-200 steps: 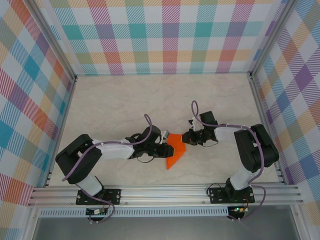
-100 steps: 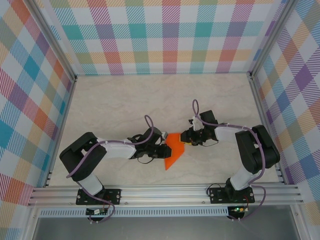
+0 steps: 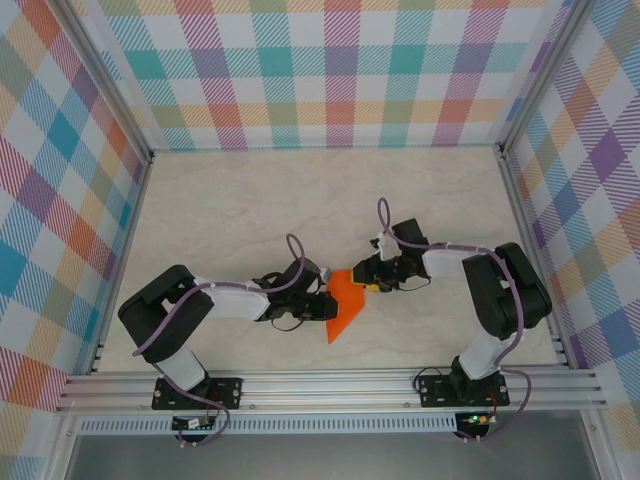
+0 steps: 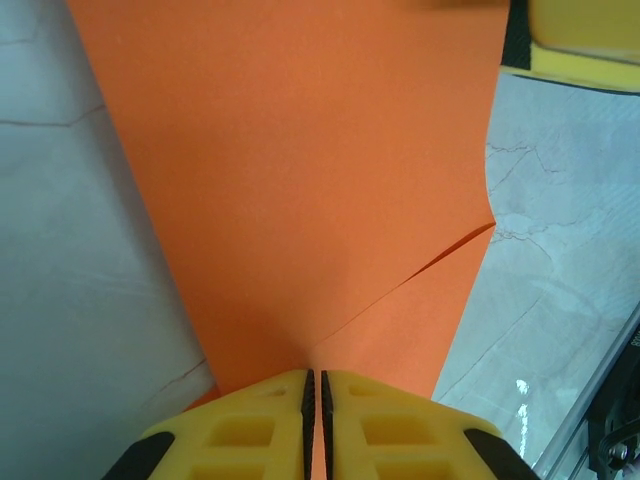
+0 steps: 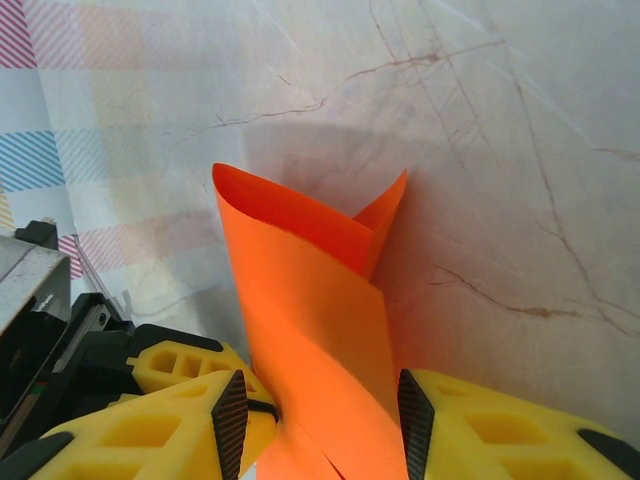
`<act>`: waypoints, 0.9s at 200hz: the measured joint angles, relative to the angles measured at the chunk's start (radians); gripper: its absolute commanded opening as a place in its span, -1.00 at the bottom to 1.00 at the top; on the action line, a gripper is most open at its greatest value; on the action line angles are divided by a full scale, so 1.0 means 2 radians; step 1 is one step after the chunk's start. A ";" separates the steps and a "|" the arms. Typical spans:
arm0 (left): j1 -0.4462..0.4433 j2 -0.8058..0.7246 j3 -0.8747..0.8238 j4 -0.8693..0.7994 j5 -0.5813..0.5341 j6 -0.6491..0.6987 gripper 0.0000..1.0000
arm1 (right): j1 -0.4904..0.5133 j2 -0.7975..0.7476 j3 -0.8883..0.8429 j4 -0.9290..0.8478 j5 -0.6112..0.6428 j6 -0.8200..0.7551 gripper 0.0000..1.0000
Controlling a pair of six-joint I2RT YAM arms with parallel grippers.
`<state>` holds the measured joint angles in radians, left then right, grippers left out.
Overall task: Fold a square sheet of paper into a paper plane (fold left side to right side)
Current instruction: Fold the wing for the fifth time at the center of the table.
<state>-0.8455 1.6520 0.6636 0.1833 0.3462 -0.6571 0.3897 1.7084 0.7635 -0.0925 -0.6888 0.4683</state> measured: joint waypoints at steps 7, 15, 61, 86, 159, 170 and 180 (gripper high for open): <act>0.000 0.000 -0.001 0.002 0.000 0.000 -0.76 | 0.002 0.004 0.002 -0.001 0.000 -0.001 -0.13; 0.001 0.000 -0.002 0.003 0.001 0.002 -0.77 | 0.004 0.008 0.005 -0.002 -0.001 -0.002 -0.17; 0.022 -0.015 -0.011 0.006 0.019 0.037 -0.80 | 0.014 0.020 0.015 -0.003 -0.006 -0.011 -0.39; 0.041 -0.015 -0.011 0.013 0.043 0.060 -0.81 | 0.015 0.024 0.015 -0.003 -0.010 -0.016 -0.42; 0.074 0.010 -0.011 0.017 0.072 0.096 -0.85 | 0.022 0.032 0.015 -0.002 -0.017 -0.018 -0.47; 0.077 0.013 -0.010 0.017 0.078 0.098 -0.85 | 0.022 0.032 0.015 -0.001 -0.018 -0.017 -0.50; 0.079 0.015 -0.008 0.018 0.082 0.100 -0.85 | 0.022 0.032 0.015 -0.001 -0.018 -0.017 -0.51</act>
<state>-0.6884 1.6829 0.6479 0.2195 0.5102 -0.4568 0.4339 1.7721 0.7937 -0.0944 -0.7242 0.4347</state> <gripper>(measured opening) 0.079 0.251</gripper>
